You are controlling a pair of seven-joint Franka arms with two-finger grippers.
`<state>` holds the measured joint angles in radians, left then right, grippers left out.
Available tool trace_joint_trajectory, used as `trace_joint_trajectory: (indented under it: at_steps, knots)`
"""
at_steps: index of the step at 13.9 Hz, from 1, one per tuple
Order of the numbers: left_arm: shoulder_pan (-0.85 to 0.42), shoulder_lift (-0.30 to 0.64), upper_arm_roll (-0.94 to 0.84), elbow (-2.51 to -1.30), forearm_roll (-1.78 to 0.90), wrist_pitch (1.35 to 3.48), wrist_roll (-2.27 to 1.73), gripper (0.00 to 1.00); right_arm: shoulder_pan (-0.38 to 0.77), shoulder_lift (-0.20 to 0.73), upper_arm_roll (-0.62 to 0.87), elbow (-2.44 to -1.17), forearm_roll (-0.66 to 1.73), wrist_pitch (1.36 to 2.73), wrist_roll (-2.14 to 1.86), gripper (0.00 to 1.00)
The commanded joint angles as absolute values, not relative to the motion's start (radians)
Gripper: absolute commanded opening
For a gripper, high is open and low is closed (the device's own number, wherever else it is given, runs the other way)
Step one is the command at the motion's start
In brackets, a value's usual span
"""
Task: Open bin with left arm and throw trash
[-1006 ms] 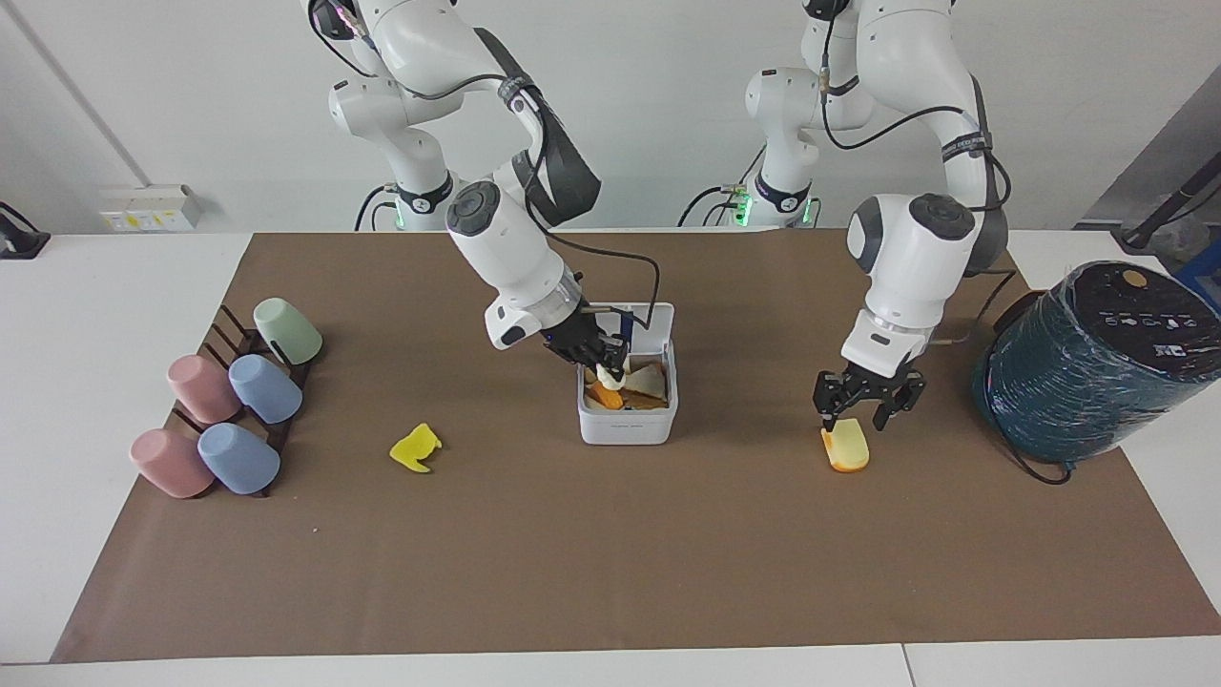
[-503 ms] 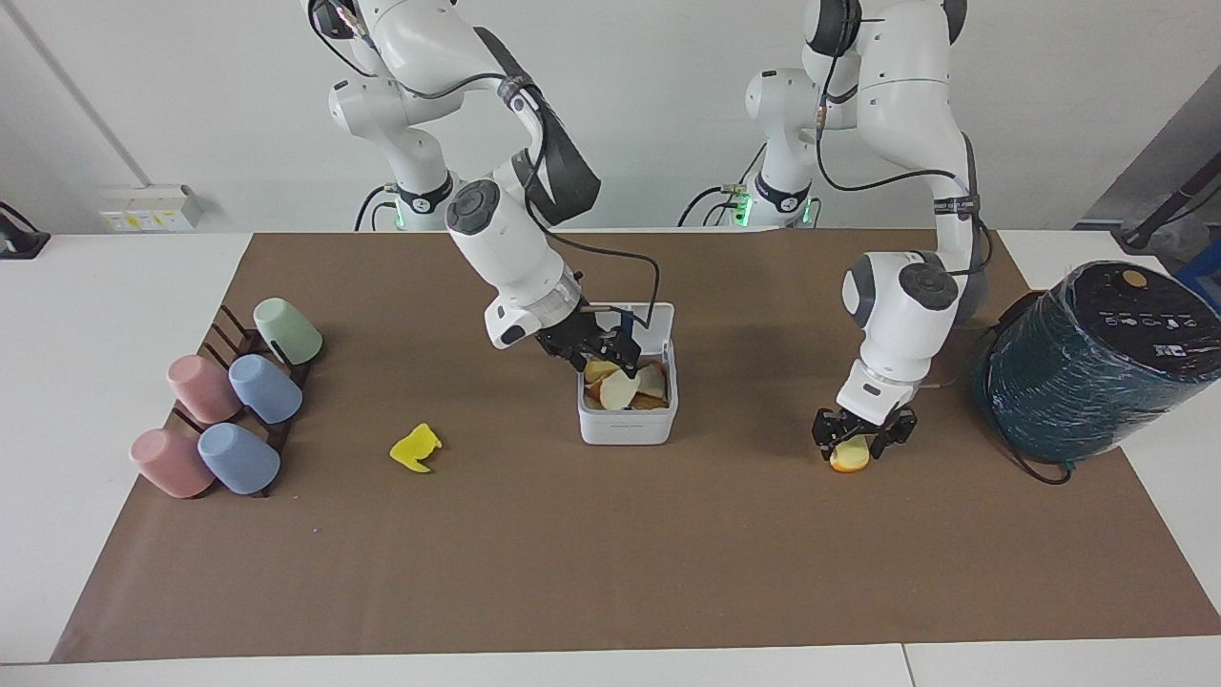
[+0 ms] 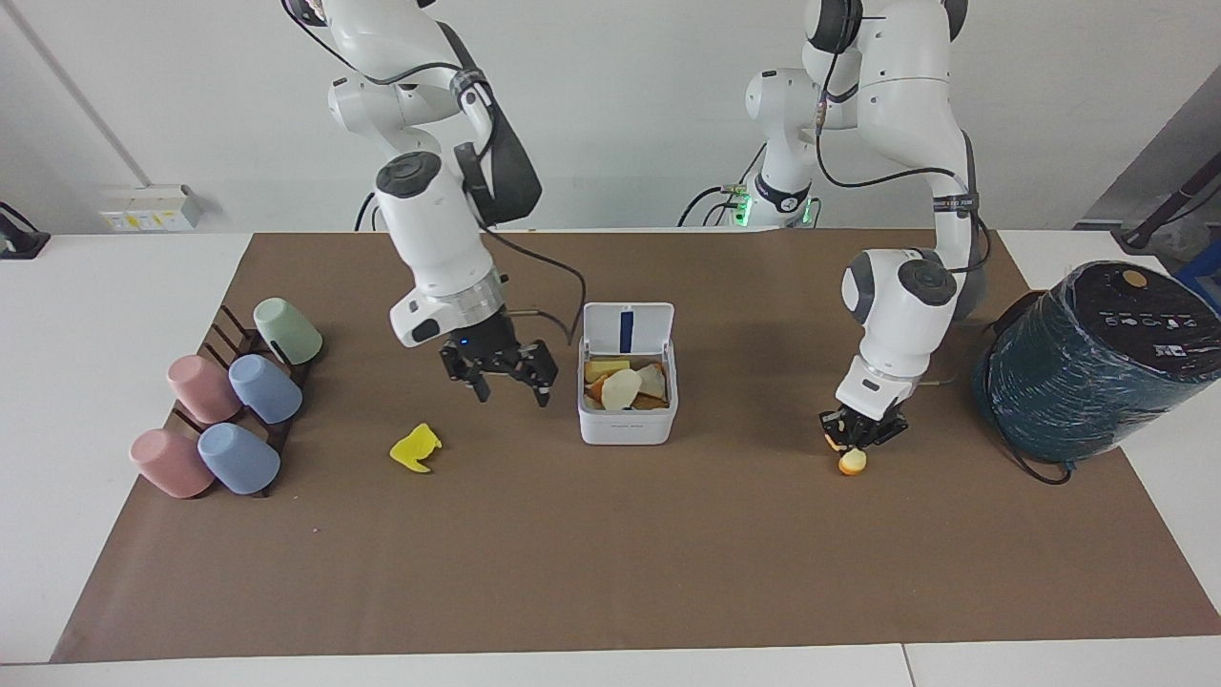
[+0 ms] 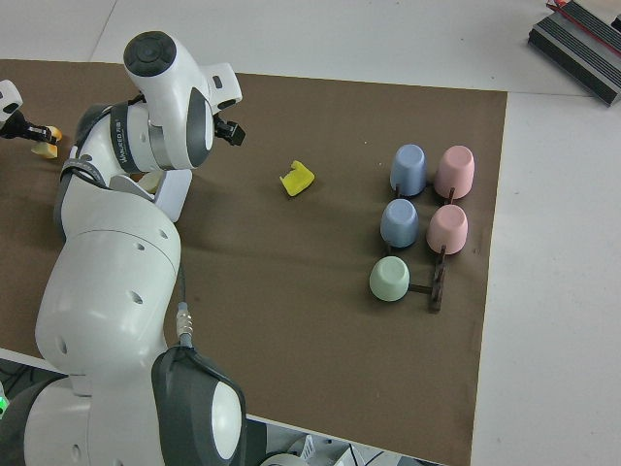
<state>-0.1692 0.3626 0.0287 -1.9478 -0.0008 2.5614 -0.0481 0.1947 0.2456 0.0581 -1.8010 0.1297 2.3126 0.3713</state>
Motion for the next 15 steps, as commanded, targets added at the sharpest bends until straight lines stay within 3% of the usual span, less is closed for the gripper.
trace_joint_trajectory:
  at_steps: [1,7,11,12,14,15]
  knots:
    - [-0.201,0.324,0.026,-1.918,0.017,2.55,-0.058,0.0,0.115,0.235,0.071,-1.888,0.107,2.332,0.102,1.0]
    - [-0.374,0.348,0.026,-1.665,-0.015,2.269,-0.201,0.0,0.051,0.308,0.067,-1.994,0.062,2.514,-0.089,1.0]
    - [-0.506,0.351,0.026,-1.649,-0.081,2.256,-0.25,0.0,0.029,0.36,0.069,-2.0,-0.031,2.545,-0.089,1.0]
    - [-0.549,0.351,0.028,-1.651,-0.1,2.258,-0.267,0.0,0.029,0.367,0.069,-2.005,-0.031,2.545,-0.089,0.83]
    - [-0.607,0.351,0.025,-1.663,-0.101,2.264,-0.31,0.0,0.028,0.367,0.069,-2.005,-0.031,2.542,-0.084,0.16]
    - [-0.633,0.347,0.025,-1.666,-0.103,2.263,-0.31,0.06,0.029,0.367,0.069,-2.003,-0.031,2.54,-0.072,0.0]
